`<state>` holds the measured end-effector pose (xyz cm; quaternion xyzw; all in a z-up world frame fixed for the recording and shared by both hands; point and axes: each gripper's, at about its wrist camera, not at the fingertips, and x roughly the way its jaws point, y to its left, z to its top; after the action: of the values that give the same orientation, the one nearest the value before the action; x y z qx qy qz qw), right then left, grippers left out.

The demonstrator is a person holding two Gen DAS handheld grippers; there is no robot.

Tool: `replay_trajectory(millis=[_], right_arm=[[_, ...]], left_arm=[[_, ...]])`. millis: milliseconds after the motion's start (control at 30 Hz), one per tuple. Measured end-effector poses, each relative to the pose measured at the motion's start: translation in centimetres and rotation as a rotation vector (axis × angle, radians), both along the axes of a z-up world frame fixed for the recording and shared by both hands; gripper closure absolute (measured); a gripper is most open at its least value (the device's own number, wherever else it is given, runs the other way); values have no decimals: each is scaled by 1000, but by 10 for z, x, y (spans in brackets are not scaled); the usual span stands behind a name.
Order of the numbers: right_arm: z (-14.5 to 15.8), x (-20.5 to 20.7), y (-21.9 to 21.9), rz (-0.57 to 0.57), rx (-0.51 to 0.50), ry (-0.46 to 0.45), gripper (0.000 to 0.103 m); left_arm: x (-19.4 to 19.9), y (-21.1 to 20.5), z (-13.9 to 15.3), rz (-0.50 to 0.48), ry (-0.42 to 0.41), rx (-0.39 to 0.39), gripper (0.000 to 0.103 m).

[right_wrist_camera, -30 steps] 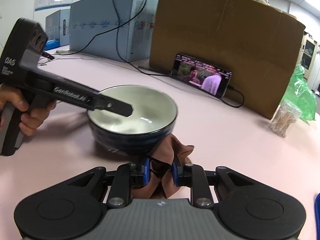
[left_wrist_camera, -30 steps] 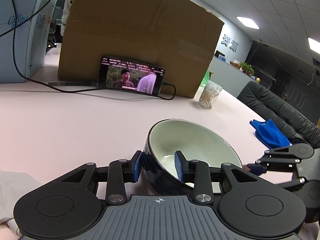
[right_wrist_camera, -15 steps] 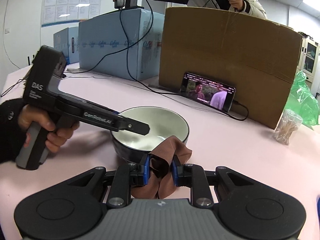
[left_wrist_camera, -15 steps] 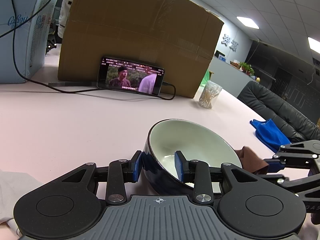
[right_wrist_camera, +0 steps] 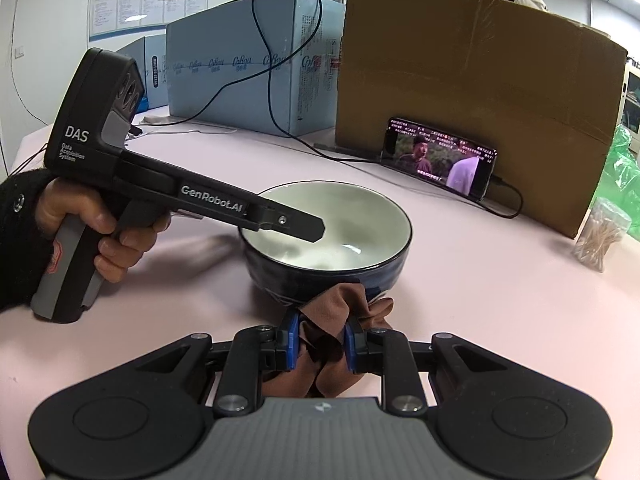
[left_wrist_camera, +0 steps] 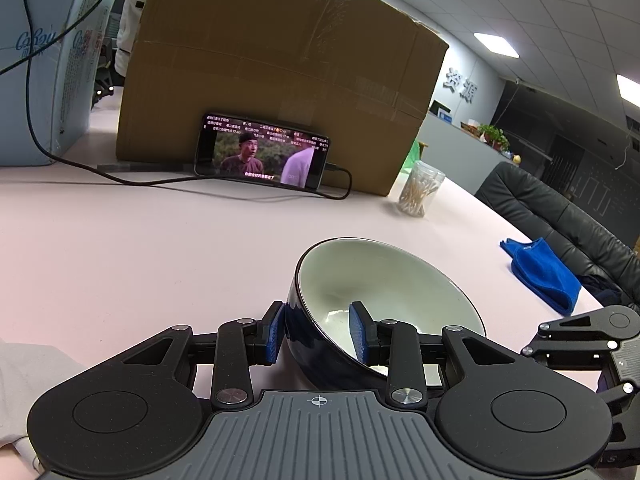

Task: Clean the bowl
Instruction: 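Wipe the bowl's outer wall with the regripped cloth in the right gripper while the left gripper holds the rim, then open the left gripper to release the bowl rim and withdraw both tools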

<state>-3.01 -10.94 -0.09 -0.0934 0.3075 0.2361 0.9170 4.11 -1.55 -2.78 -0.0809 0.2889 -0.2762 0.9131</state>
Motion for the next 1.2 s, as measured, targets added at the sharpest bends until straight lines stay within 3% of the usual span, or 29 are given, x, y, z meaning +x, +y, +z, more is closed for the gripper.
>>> replay_trajectory(millis=[300,800,1000,1067,1100,1200], right_arm=[[9,-4,-2,-15,12,-32,79],[5,-16,-5,16,79,19,78],[9,-38,4,142,72,16,77],[9,-42,7,169,61,16,73],[7,-45,9,179,45,15,66],[7,-51,10,159,-3,-4,51]], left_arm=[[-1,0,0,-1,-2,1,71],[0,3,-1,1,6,-16,68],[1,8,0,23,6,-43,60],[0,10,1,32,1,-52,57],[0,11,1,38,-5,-57,56],[-2,14,3,55,-18,-72,41]])
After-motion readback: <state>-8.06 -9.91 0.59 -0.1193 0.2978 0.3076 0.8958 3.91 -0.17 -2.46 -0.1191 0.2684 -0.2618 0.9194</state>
